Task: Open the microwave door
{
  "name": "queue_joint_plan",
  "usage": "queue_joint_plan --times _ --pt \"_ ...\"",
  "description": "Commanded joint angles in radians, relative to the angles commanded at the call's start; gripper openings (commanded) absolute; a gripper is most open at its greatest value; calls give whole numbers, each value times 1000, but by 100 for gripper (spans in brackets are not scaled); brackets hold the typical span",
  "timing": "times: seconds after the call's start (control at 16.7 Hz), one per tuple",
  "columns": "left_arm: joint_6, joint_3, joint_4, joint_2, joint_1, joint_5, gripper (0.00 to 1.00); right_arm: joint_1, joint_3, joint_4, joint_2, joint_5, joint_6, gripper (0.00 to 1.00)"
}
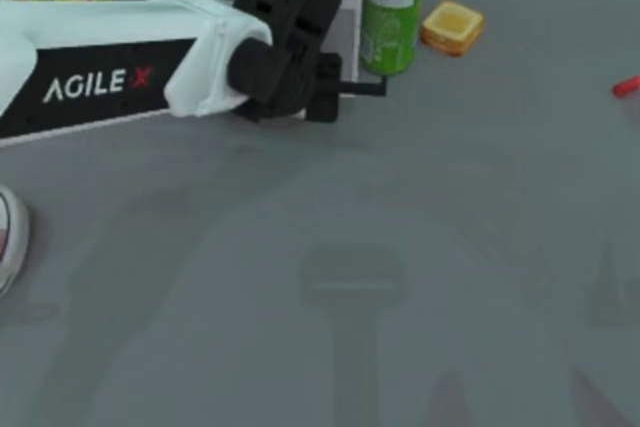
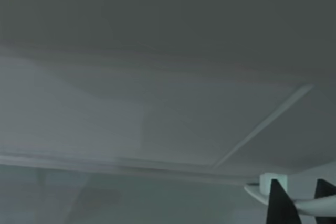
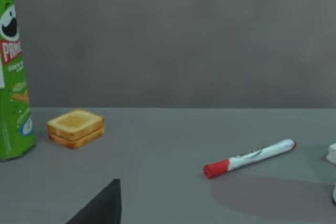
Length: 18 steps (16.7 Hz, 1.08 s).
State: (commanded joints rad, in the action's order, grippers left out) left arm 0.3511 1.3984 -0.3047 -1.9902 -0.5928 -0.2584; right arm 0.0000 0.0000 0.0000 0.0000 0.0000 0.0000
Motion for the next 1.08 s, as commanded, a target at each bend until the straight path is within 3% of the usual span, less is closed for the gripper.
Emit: queue_joint_plan --times 1.08 --pt "-42 -46 25 31 9 33 0 0 0 0 0 0 0 100"
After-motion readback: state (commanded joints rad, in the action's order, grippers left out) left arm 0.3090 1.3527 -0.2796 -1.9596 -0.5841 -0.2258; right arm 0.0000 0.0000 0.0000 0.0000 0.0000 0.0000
